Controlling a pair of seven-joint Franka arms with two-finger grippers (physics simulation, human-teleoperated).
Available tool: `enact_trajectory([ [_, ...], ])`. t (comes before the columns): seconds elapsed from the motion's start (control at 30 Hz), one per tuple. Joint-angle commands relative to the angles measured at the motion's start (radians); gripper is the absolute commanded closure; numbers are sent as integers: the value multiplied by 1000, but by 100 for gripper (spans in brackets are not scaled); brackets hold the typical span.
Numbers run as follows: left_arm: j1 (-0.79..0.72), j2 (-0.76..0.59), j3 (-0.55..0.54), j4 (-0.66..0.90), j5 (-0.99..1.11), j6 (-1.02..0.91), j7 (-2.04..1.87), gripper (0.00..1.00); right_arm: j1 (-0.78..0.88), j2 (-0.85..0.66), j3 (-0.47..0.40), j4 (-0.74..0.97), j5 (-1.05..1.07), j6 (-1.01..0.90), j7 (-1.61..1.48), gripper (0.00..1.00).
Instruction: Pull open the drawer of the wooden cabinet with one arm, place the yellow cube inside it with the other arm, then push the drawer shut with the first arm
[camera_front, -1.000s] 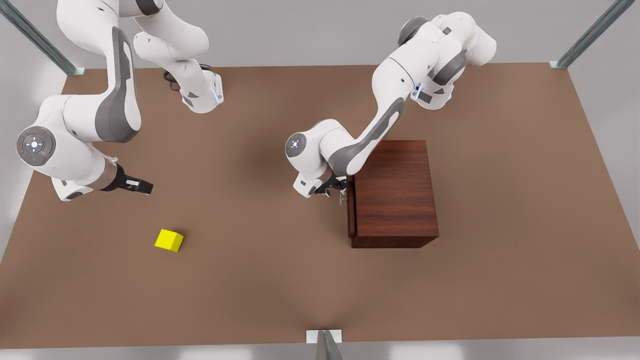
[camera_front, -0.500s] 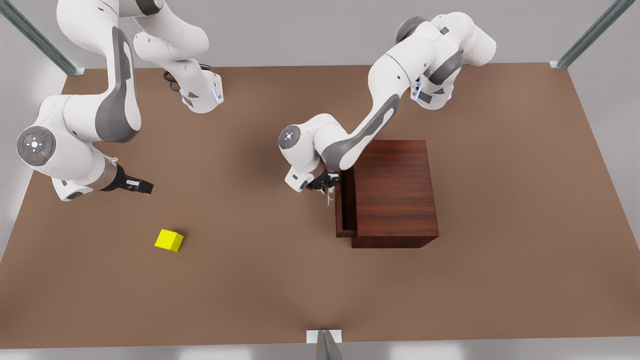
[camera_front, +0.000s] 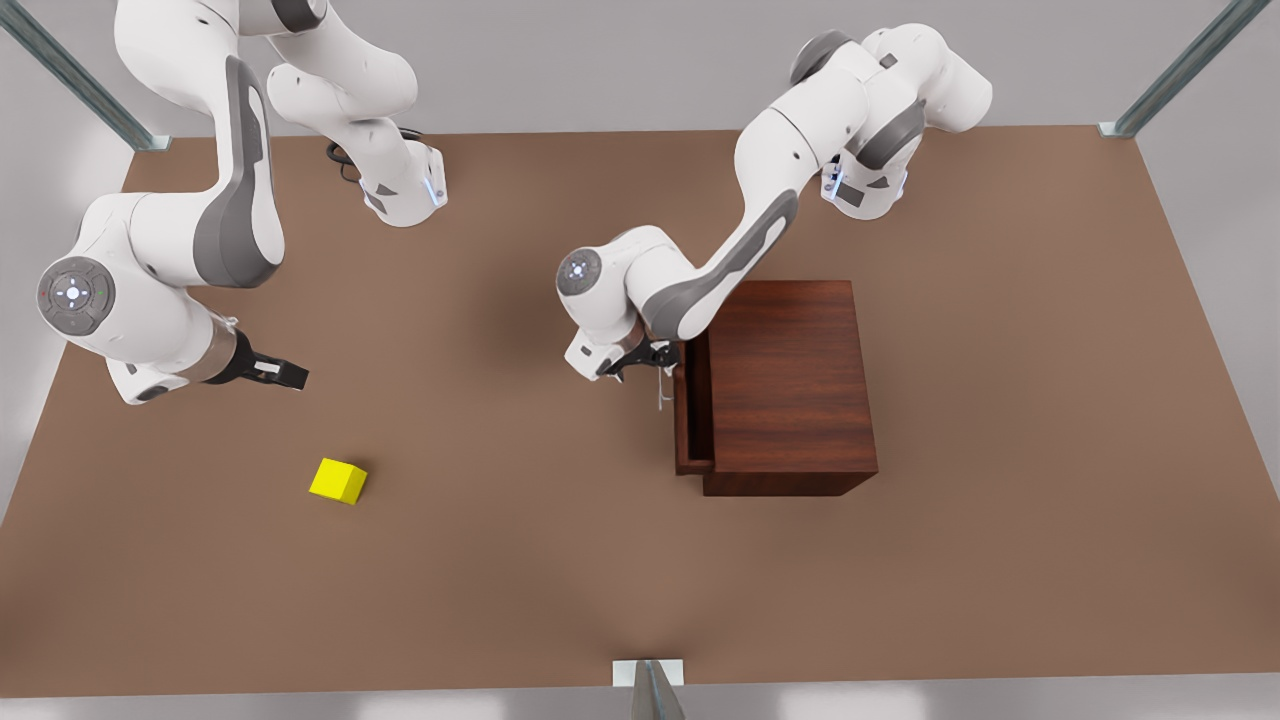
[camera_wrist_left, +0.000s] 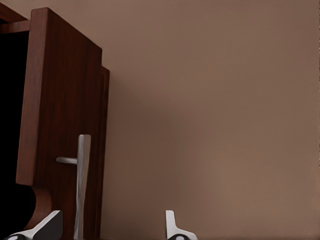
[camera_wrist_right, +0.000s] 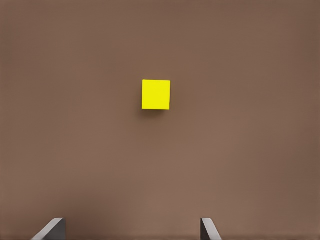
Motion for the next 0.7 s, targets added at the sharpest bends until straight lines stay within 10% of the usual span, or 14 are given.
enact_trajectory([
  [0.0, 1, 2, 2, 0, -3, 51, -4, 0, 0, -1, 0, 0, 0, 0, 0, 0],
  [0.67, -25, 22, 2, 15, 0, 102, -67, 0, 6, 1, 0, 0, 2, 0, 0, 0],
])
